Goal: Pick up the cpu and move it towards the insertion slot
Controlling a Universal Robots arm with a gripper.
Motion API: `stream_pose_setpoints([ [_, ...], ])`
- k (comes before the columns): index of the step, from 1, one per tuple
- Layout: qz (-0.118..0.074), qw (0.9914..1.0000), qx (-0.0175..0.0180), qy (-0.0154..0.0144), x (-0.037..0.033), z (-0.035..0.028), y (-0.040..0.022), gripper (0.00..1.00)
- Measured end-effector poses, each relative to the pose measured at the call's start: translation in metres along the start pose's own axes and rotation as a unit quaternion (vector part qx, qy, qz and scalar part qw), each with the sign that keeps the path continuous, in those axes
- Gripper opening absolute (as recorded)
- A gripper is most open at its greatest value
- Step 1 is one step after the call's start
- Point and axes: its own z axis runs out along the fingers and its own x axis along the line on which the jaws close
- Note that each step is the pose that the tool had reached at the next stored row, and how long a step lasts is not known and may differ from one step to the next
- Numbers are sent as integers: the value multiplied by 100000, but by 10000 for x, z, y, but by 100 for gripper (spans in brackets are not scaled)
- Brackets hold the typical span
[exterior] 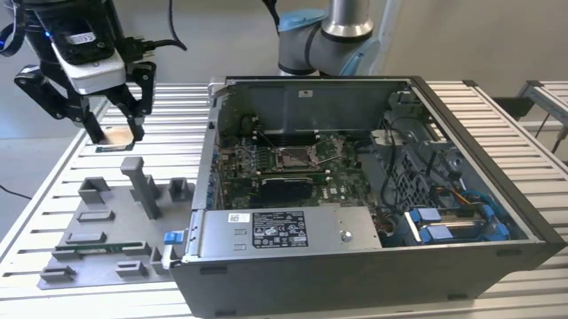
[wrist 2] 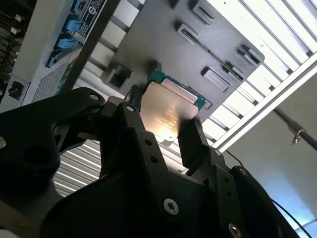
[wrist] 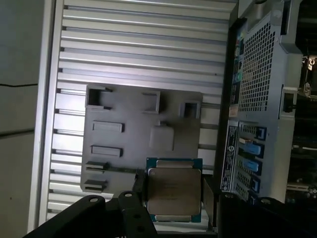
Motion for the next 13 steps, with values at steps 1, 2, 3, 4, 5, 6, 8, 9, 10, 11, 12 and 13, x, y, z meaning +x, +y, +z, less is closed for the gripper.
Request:
stream_pose_setpoints([
  [1, -54, 100000, -2, 11, -41, 0, -3, 0],
  [2, -103, 100000, -3, 22, -79, 0, -6, 0],
  [3, -152, 100000, -2, 44, -123, -1, -10, 0],
  [4, -192, 100000, -5, 62, -167, -2, -13, 0],
  [5, -236, 100000, -5, 90, -214, -2, -17, 0],
  [6, -275, 100000, -8, 112, -258, -3, -21, 0],
  [8, -357, 99999, -10, 154, -344, -3, -28, 0],
  [9, -394, 99999, -12, 179, -387, -4, -31, 0],
  [10, -428, 99999, -12, 203, -428, -5, -34, 0],
  [11, -467, 99999, -15, 224, -471, -5, -38, 0],
  [12, -501, 99998, -15, 244, -513, -5, -41, 0],
  [13, -540, 99998, -20, 264, -555, -5, -45, 0],
])
